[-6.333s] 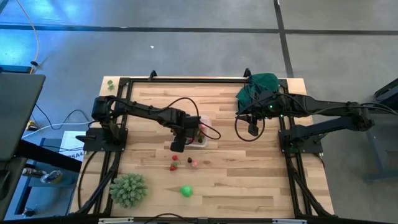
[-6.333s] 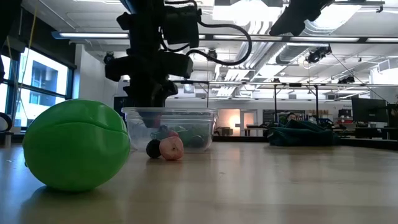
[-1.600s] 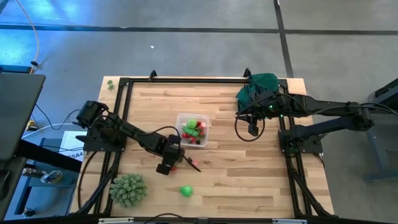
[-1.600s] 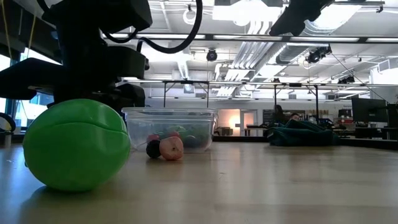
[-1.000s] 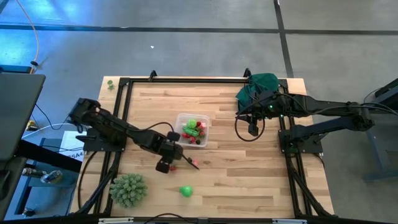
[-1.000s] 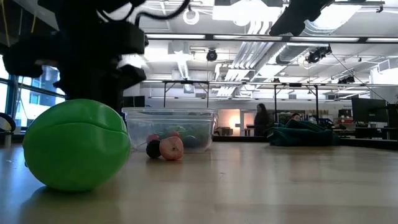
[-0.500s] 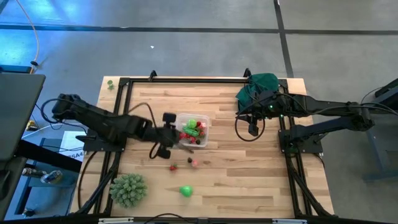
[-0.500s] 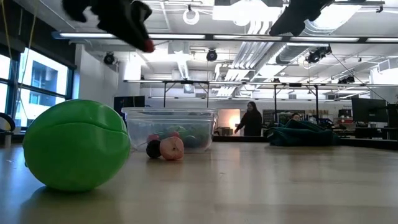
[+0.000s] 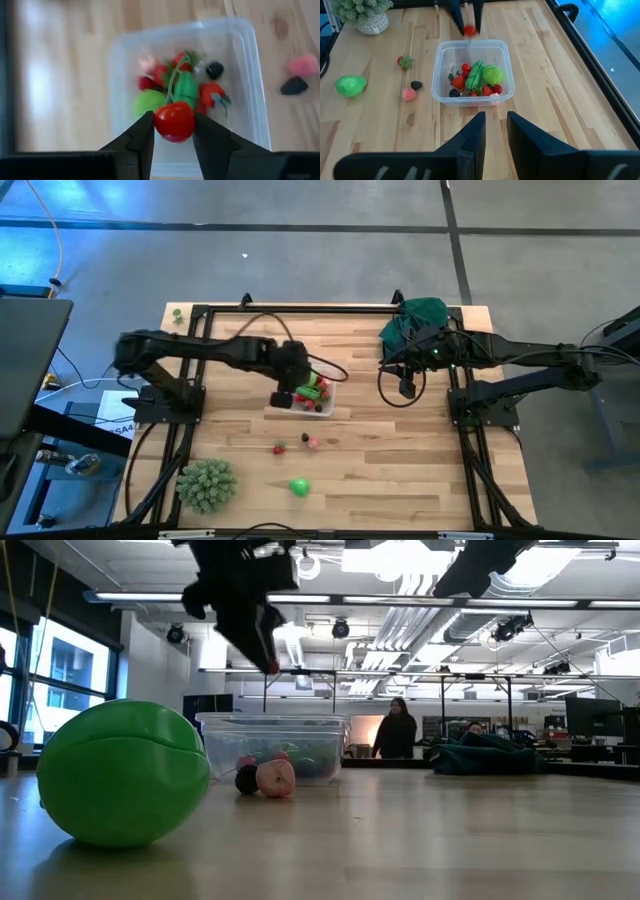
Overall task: Pick and placing Produce into tupperware
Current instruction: Put the red cherry into the transparent container
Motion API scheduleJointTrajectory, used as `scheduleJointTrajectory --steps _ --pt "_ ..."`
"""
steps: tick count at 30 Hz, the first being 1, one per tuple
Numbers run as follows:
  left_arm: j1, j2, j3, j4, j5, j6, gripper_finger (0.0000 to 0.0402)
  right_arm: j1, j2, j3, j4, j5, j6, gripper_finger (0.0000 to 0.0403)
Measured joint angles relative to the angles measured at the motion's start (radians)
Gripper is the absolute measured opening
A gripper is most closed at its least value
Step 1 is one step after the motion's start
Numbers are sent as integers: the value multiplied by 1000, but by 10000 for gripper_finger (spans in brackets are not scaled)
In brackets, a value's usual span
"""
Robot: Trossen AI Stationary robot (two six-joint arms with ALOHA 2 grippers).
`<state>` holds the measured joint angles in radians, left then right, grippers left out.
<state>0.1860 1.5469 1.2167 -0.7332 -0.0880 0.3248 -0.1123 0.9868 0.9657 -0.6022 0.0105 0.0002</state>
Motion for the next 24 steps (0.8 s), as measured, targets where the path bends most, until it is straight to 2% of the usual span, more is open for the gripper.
scheduleJointTrajectory --steps 4,11,24 --pt "31 90 0 0 64 0 111 0 0 0 0 0 0 68" --pt "45 192 0 -1 100 0 112 0 0 0 0 0 0 68" --pt "44 259 0 9 117 4 113 0 0 0 0 0 0 68"
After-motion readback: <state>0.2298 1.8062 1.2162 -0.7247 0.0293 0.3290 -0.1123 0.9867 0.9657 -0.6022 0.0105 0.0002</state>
